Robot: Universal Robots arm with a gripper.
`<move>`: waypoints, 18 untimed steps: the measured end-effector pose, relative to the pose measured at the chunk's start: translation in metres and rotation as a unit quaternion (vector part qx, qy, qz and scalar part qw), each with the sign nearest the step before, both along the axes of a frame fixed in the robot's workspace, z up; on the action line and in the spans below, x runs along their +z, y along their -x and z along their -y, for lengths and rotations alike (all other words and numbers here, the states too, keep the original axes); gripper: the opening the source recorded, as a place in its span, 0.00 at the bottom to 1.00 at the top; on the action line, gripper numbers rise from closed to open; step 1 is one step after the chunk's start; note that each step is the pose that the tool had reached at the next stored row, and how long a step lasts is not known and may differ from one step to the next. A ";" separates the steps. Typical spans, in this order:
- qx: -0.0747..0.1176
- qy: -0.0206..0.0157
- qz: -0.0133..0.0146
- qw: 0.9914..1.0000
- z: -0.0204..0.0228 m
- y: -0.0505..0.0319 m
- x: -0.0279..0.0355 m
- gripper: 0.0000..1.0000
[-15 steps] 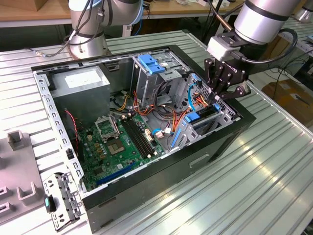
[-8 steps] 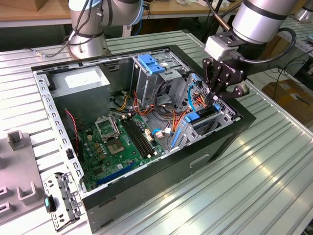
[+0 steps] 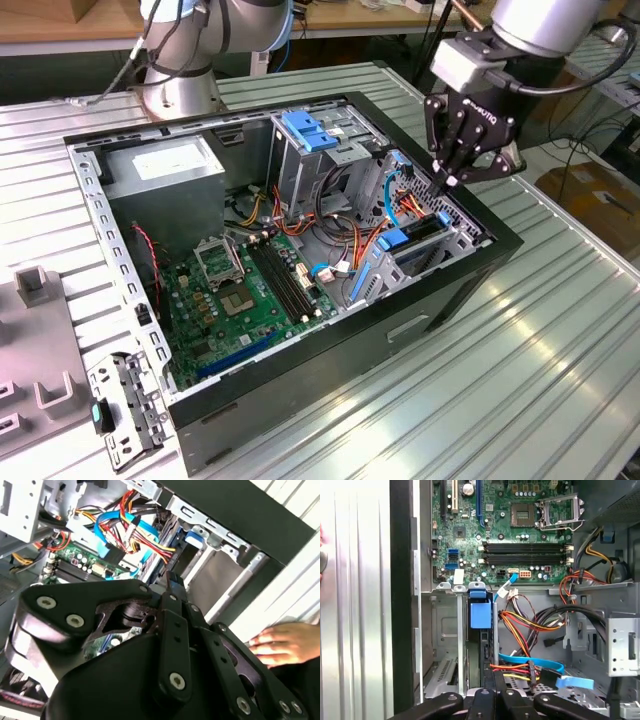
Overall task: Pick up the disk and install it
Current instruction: 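Insert the second disk wire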
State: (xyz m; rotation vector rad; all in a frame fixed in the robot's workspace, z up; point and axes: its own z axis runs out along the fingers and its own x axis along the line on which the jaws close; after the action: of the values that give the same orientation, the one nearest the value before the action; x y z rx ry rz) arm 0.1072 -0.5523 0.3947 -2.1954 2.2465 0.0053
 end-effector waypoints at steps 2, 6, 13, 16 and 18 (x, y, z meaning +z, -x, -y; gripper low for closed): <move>0.000 0.000 0.000 1.000 -0.0014 0.0012 0.0027 0.11; 0.001 0.000 0.000 1.000 -0.0109 0.0045 0.0028 0.11; 0.001 0.001 -0.001 1.000 -0.0408 0.0047 0.0029 0.11; 0.001 0.038 -0.003 0.999 -0.0608 0.0048 0.0021 0.11; 0.001 0.040 -0.004 0.999 -0.0673 0.0047 0.0000 0.11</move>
State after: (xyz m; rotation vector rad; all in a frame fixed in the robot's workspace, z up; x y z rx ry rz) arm 0.1025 -0.4850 0.3947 -2.2401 2.2878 -0.0788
